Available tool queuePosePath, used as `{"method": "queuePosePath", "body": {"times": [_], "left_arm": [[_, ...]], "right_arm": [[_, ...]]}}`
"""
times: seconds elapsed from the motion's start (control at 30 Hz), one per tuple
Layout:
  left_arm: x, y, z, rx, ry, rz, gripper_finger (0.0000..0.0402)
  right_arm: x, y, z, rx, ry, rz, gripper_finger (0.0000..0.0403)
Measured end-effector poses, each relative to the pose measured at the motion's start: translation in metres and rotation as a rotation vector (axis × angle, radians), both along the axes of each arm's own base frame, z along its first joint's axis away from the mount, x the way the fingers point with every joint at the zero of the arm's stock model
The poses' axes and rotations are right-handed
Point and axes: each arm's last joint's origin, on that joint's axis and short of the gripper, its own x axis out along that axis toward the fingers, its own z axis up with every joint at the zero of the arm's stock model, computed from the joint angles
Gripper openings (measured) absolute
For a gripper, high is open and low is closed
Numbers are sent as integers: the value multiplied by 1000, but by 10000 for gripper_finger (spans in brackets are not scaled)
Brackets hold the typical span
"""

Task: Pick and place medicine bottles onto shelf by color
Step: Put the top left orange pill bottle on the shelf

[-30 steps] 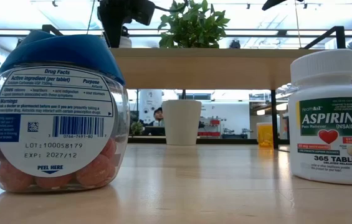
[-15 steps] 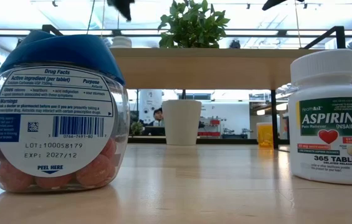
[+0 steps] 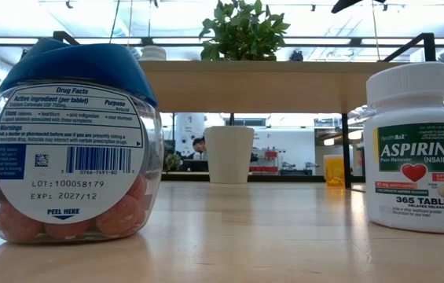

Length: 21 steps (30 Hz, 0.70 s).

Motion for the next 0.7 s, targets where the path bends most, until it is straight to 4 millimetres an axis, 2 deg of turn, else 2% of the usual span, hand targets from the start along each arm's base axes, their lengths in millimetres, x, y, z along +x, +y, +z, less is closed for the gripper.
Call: {"method": "queuePosePath", "body": {"times": [0.1, 0.2, 0.3, 0.43, 0.57, 0.7], "left_arm": [[-4, 10, 3, 94, -22, 60, 301], [-18, 34, 17, 191, -75, 169, 290], [-30, 69, 24, 244, -90, 323, 278], [-44, 122, 25, 218, -77, 535, 262], [-52, 167, 16, 119, -40, 646, 252], [-55, 203, -12, 69, 83, 721, 250]], "right_arm": [[0, 0, 0, 40, -21, -34, 269], [0, 2, 0, 80, -43, -59, 269], [0, 6, 0, 105, -55, -64, 269], [0, 11, 0, 123, -68, -63, 269], [0, 16, 0, 121, -78, -60, 269], [0, 20, 0, 114, -79, -45, 269]]}}
